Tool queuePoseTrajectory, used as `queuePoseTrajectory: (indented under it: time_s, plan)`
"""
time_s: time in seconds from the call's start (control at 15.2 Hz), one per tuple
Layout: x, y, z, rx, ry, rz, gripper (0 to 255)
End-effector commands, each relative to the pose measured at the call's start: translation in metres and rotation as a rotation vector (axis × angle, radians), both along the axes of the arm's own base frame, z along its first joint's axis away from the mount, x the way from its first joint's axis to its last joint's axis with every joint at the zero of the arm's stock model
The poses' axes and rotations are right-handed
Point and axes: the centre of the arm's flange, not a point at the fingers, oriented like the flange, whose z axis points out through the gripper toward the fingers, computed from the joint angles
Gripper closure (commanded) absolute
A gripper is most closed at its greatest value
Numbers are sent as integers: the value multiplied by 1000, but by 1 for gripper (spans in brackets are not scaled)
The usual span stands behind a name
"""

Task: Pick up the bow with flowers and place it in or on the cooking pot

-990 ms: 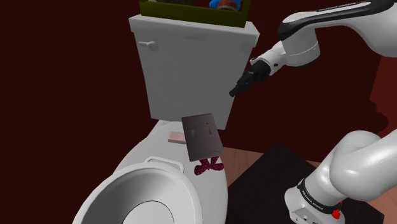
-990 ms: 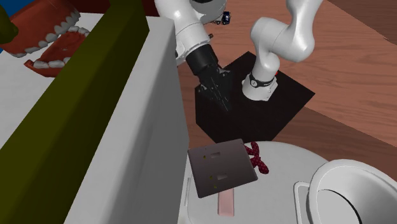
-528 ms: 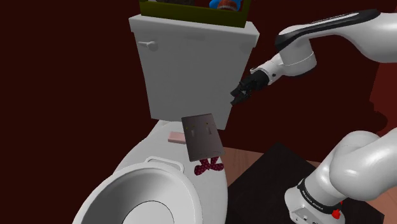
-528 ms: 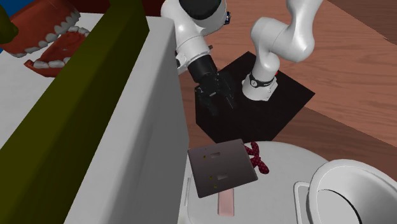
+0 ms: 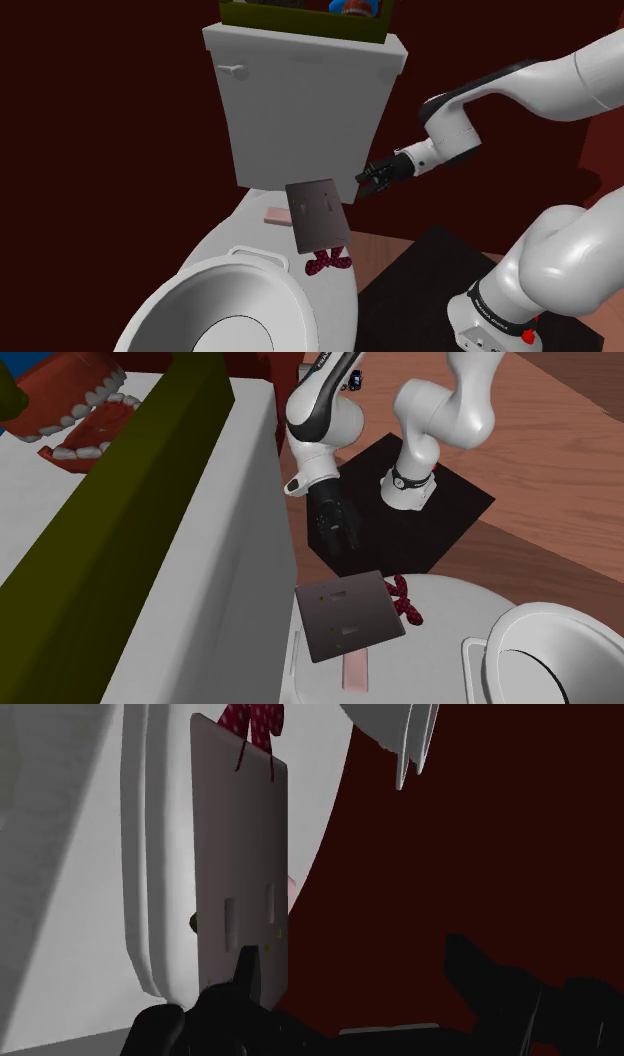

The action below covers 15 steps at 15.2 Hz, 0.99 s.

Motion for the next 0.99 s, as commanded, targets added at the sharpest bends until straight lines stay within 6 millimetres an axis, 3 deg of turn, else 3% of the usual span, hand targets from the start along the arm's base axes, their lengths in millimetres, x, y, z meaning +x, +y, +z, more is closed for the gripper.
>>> queuePoseTrajectory:
  time_s: [0.0,0.33,0.92]
  plan:
    - [-7,2,-28,24,2,-61,0]
    - [-25,15,-101,87,12,-200,0]
    - [-5,48,-115,87,12,-202,0]
